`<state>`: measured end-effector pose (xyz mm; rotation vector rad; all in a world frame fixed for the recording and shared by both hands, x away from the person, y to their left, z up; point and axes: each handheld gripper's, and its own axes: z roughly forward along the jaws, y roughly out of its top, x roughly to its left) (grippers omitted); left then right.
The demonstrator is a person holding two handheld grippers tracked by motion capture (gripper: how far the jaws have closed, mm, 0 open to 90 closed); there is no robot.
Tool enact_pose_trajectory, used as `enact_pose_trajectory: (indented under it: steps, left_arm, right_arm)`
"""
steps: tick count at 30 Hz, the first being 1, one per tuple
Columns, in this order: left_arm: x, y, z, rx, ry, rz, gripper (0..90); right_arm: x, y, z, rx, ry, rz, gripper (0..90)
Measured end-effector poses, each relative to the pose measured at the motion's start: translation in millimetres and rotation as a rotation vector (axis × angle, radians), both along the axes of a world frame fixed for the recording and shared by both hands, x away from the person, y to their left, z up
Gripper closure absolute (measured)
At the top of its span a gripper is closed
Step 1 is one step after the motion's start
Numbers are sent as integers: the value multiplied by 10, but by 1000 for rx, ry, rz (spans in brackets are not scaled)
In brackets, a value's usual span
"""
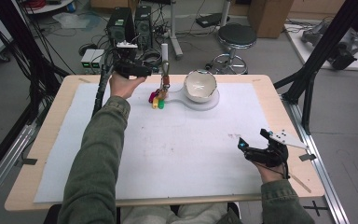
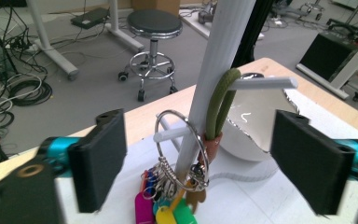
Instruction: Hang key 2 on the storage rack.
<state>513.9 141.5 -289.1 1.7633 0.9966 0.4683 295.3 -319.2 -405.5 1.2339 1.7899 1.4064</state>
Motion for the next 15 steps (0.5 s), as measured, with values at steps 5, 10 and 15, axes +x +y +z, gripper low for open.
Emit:
enact_pose_trajectory:
  steps: [5,10,15]
  left_arm:
    - [-72,54,-14,-13,-13,13,102]
    - [-152,154,-50,-28,-22,39,16]
    - [-248,257,-97,-25,-34,58,16]
  right_arm:
    - [1,0,-5,3,3,-3,6]
    - [10,-3,-11,1,1,-1,6]
    - [22,4,-19,-1,3,-2,6]
